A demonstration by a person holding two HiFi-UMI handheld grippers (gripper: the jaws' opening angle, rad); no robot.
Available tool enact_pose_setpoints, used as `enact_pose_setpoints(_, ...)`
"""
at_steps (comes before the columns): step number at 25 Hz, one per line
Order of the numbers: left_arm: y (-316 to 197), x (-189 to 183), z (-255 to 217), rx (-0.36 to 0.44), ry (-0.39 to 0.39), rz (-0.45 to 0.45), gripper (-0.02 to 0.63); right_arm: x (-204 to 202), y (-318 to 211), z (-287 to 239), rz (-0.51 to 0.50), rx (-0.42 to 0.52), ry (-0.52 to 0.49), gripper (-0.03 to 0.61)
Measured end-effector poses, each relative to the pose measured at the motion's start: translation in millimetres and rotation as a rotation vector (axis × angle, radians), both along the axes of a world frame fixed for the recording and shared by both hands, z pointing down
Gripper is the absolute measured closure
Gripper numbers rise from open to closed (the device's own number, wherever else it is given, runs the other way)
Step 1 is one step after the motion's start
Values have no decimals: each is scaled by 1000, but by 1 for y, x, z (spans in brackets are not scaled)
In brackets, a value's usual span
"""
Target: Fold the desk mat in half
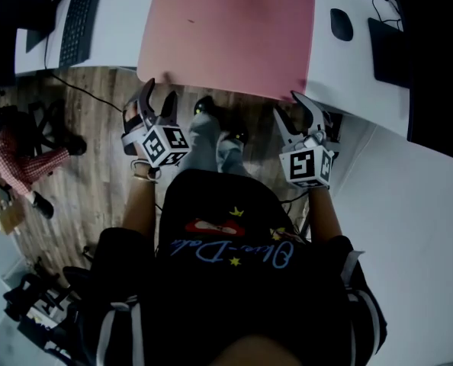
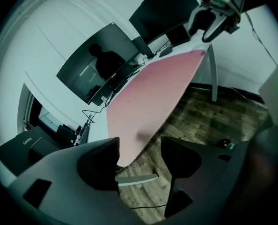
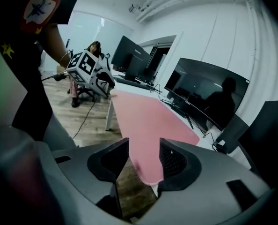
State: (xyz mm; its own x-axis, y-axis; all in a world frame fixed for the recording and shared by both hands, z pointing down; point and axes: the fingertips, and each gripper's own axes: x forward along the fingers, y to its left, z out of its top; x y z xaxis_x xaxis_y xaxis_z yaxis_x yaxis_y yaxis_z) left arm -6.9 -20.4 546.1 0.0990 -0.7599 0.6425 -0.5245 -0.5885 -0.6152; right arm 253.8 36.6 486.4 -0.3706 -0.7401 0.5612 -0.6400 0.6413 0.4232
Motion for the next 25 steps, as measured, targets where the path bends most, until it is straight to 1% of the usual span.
enact_pose_setpoints(5,-10,-4,16,-4,-61,8,360,-6,-4,21,-26,-33,61,407)
enact_pose_setpoints(7,-14,-3,18,5,-63,9,360,-6,-5,28,-33,-38,91,407)
enact_pose_setpoints(10,-20,0,18,23,-59,18,360,-8,-10,38,-47,-20,148,405)
enact_pose_setpoints(15,-24,7,8,71,-86,65,362,-12,-13,48,-77,-8,225,406)
enact_pose_setpoints(16,-24,8,6,74,-85,75,372,-12,-13,49,-81,-8,234,406)
enact_pose_setpoints(17,-23,9,4,77,-80,84,410,-12,-14,50,-85,-8,241,407)
enact_pose_setpoints(20,-20,13,-4,103,-74,98,561,-12,-15,53,-84,-19,237,406)
enact_pose_setpoints(22,-22,14,-8,111,-77,92,576,-12,-16,54,-76,-26,221,407)
enact_pose_setpoints(25,-23,16,-12,100,-45,84,584,-12,-14,56,-76,-37,205,410)
